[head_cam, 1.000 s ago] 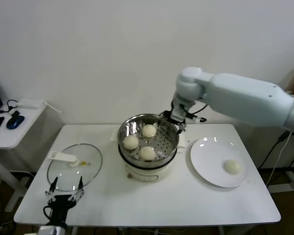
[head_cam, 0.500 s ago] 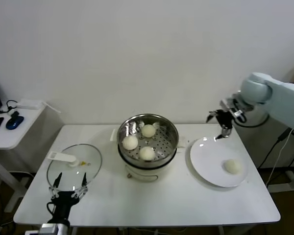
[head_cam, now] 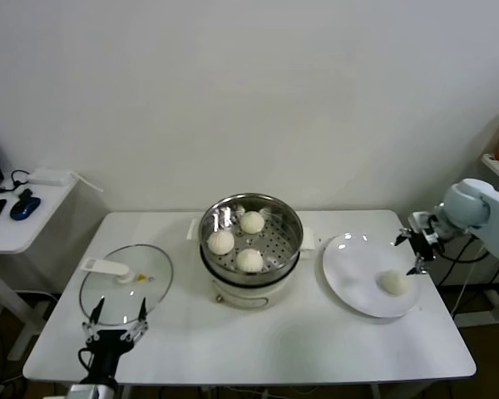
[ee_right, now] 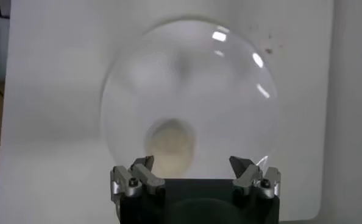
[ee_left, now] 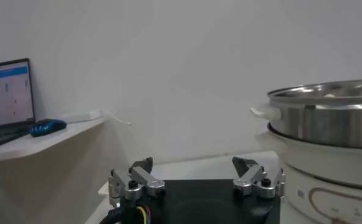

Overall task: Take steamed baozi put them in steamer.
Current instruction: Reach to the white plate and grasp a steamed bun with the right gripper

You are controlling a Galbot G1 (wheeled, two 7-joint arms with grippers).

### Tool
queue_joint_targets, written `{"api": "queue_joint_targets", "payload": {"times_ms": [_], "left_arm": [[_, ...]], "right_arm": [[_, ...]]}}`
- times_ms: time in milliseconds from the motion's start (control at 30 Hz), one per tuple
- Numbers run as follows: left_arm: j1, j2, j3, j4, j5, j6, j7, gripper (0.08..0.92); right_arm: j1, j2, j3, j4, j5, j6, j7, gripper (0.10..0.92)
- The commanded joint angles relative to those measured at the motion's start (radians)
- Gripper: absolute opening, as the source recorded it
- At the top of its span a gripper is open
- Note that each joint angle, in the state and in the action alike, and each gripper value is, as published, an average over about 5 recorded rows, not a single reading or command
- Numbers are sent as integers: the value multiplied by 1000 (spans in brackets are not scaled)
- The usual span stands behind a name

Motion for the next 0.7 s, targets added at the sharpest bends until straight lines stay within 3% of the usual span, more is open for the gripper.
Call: {"api": "queue_joint_targets", "payload": {"times_ms": [33, 700], "left_arm": [[7, -3, -2, 3, 10, 7, -6, 823], [-5, -3, -7, 21, 23, 15, -10, 823]], "right_arm": [[-221, 60, 180, -134, -185, 43, 8, 823], [-234, 177, 194, -256, -74, -3, 11, 823]]}}
